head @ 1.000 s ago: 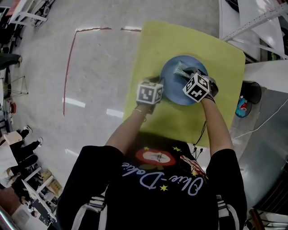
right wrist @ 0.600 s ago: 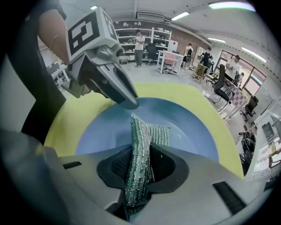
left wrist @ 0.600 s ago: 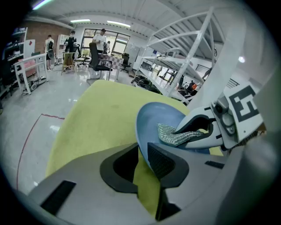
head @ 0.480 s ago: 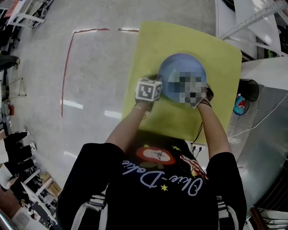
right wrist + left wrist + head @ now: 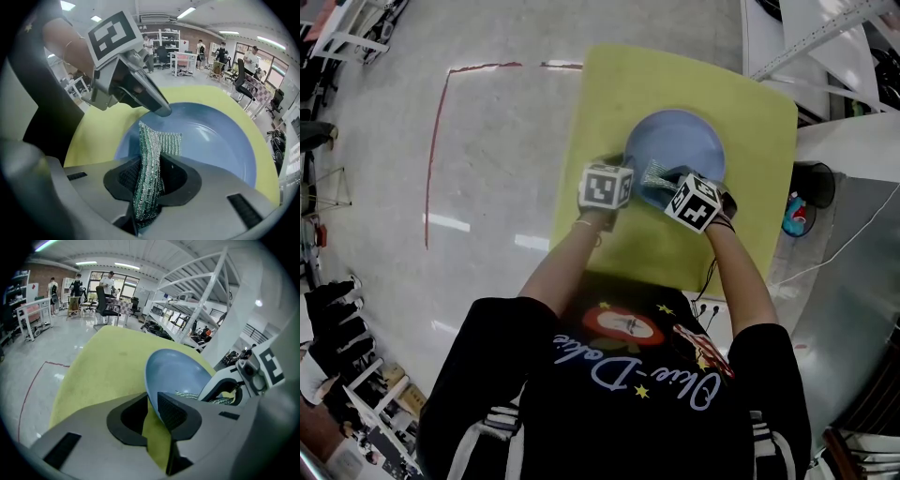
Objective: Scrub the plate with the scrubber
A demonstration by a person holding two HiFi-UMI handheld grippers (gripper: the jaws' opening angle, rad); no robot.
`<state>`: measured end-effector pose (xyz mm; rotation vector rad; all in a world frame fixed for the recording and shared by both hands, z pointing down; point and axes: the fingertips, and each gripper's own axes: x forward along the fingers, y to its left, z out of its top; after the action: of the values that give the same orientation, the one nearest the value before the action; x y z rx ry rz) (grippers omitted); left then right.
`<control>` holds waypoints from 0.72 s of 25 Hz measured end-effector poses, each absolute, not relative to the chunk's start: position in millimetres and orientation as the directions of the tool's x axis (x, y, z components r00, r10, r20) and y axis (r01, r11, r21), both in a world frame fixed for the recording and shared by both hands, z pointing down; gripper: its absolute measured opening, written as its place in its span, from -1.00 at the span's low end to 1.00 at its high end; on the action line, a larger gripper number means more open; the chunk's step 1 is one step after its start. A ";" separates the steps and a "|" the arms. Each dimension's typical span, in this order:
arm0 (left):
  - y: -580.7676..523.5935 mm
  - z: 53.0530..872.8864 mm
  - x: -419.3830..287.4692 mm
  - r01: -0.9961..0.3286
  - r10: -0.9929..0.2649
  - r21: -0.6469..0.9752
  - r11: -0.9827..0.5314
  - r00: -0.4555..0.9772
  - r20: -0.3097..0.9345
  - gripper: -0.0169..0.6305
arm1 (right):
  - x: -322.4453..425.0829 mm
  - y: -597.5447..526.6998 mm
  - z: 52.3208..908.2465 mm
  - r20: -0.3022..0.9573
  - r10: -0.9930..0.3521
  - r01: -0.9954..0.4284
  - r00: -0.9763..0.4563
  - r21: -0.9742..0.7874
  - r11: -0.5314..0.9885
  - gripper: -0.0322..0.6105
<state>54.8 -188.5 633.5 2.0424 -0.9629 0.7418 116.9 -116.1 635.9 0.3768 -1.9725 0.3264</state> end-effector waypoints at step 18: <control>-190.8 634.6 61.0 -0.825 -0.392 0.362 -0.434 0.535 0.749 -0.76 | 122.3 -123.1 613.8 0.845 -0.055 -0.299 -0.531 -0.127 0.946 -0.68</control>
<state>61.0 -190.8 634.6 2.0389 -0.9830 0.7529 122.3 -123.1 613.8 0.2501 -2.1177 0.3164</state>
